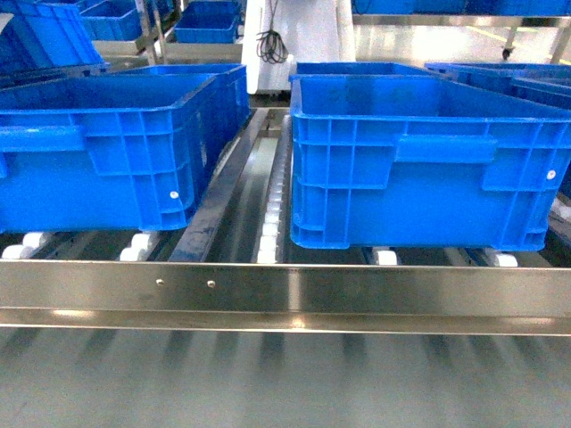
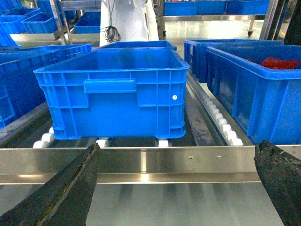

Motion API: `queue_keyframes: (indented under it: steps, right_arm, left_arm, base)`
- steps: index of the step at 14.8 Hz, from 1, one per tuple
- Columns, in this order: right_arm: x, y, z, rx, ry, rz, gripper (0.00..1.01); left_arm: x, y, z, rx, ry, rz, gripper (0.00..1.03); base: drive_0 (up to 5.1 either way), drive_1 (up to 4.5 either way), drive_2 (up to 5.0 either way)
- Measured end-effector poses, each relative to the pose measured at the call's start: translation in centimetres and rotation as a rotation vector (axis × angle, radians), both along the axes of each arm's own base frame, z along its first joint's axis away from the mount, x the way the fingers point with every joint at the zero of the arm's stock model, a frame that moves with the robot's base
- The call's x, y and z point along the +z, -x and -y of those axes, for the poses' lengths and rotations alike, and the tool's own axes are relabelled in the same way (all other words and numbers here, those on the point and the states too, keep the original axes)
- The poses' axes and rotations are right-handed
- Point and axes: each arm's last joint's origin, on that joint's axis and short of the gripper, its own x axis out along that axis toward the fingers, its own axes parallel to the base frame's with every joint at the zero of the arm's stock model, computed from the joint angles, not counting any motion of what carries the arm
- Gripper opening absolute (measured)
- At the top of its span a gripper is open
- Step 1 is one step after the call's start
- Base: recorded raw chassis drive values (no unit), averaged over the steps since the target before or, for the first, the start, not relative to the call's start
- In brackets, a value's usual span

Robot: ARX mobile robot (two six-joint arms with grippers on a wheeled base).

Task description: Sort blue parts and orange caps into right shelf containers

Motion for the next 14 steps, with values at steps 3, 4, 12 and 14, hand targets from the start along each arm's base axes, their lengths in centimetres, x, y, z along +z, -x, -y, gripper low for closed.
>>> queue_keyframes:
  steps: [3,4,12,14]
  right_arm:
    - [0.00,0.00,0.00,0.000,0.000,0.000,0.98]
    - [0.00,0.00,0.00,0.000,0.000,0.000,0.98]
    - [0.00,0.00,0.00,0.000,0.000,0.000,0.98]
    - [0.00,0.00,0.00,0.000,0.000,0.000,0.98]
  left_arm:
    - [0.00,0.00,0.00,0.000,0.000,0.000,0.98]
    - [0.00,0.00,0.00,0.000,0.000,0.000,0.98]
    - [0.00,0.00,0.00,0.000,0.000,0.000,0.98]
    - [0.00,0.00,0.00,0.000,0.000,0.000,0.98]
  base:
    - [0.0,0.00,0.0]
    - [0.0,0.00,0.0]
    - [0.0,0.00,0.0]
    - [0.0,0.00,0.0]
